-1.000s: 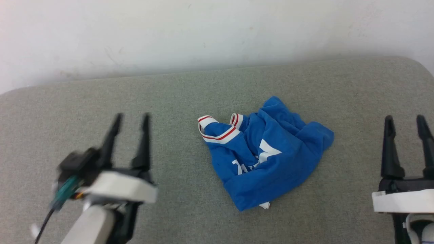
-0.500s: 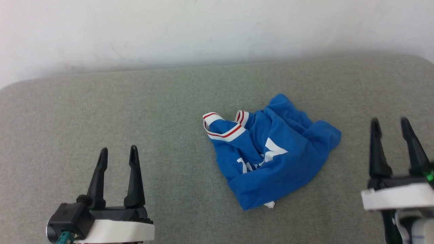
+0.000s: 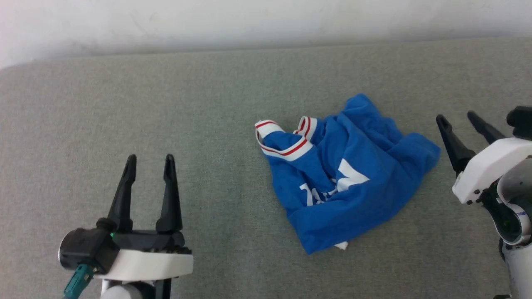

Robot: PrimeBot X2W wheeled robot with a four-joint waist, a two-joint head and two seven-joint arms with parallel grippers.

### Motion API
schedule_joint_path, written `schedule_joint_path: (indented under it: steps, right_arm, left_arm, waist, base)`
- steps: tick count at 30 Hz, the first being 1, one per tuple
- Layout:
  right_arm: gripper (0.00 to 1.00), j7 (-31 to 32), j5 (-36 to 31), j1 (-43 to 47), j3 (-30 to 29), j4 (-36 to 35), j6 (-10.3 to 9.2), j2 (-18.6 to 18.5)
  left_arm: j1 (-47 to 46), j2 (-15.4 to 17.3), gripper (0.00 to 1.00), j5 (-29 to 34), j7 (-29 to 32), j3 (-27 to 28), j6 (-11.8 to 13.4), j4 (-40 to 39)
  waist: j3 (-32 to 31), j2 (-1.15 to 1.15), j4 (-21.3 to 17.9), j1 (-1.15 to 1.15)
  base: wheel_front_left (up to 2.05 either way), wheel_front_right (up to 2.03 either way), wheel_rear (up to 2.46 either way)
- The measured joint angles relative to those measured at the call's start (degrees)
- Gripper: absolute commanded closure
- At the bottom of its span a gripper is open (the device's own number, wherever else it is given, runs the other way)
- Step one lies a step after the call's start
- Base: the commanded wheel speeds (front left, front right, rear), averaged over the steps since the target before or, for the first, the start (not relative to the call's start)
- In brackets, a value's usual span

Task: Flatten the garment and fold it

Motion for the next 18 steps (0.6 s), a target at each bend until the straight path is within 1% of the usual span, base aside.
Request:
schedule_joint_path:
  steps: [3, 6, 10, 14, 15, 16, 17, 18]
  right_arm:
    - [0.0, 3.8, 0.9, -1.4, 0.4, 4.2, 0.0, -1.5]
    - [0.0, 6.5, 0.8, -1.7, 2.3, 7.3, 0.0, -4.1]
    - [0.0, 10.4, 1.3, -1.9, 4.2, 11.1, 0.0, -4.8]
    - [0.0, 13.6, 1.1, -3.4, 3.7, 13.2, 0.0, -4.8]
    - [0.11, 14.5, 0.8, -3.7, 4.1, 13.5, 0.0, -4.9]
    - [0.88, 15.3, 0.8, -3.9, 4.5, 13.6, -0.01, -5.1]
    - [1.0, 15.6, 0.8, -4.0, 4.8, 13.6, -0.01, -5.4]
    - [1.0, 15.9, 0.8, -4.0, 5.1, 13.6, -0.01, -5.5]
  left_arm:
    - [-1.4, -0.5, 0.0, 0.2, 0.0, -0.4, -0.9, 0.7]
    - [-2.1, -0.8, 0.0, 0.4, 0.0, -0.5, -1.5, 1.5]
    - [-2.6, -1.0, 0.0, 0.4, 0.0, -0.2, -1.9, 2.3]
    - [-3.1, -1.1, 0.0, 0.4, 0.0, -0.1, -2.4, 3.0]
    - [-3.1, -1.1, 0.0, 0.4, 0.0, -0.1, -2.4, 3.3]
    - [-3.1, -1.1, 0.0, 0.4, 0.0, -0.1, -2.4, 3.5]
    - [-3.1, -1.1, 0.0, 0.4, 0.0, -0.1, -2.4, 3.7]
    - [-3.1, -1.1, 0.0, 0.4, 0.0, -0.1, -2.4, 3.9]
  waist:
    - [1.5, 0.0, 1.0, 0.0]
    - [2.9, 0.0, 2.3, 0.0]
    - [4.8, 0.0, 3.8, 0.01]
    - [5.8, 0.0, 5.0, -0.01]
    - [5.9, 0.0, 5.3, 0.0]
    - [5.9, 0.0, 5.4, 0.0]
    - [5.8, 0.0, 5.4, -0.01]
    - [5.6, 0.0, 5.4, -0.01]
  base:
    - [0.0, 0.0, 0.0]
    - [0.0, 0.0, 0.0]
    - [0.0, 0.0, 0.0]
    - [0.0, 0.0, 0.0]
    - [0.0, 0.0, 0.0]
    - [0.0, 0.0, 0.0]
    - [0.0, 0.0, 0.0]
    - [0.0, 0.0, 0.0]
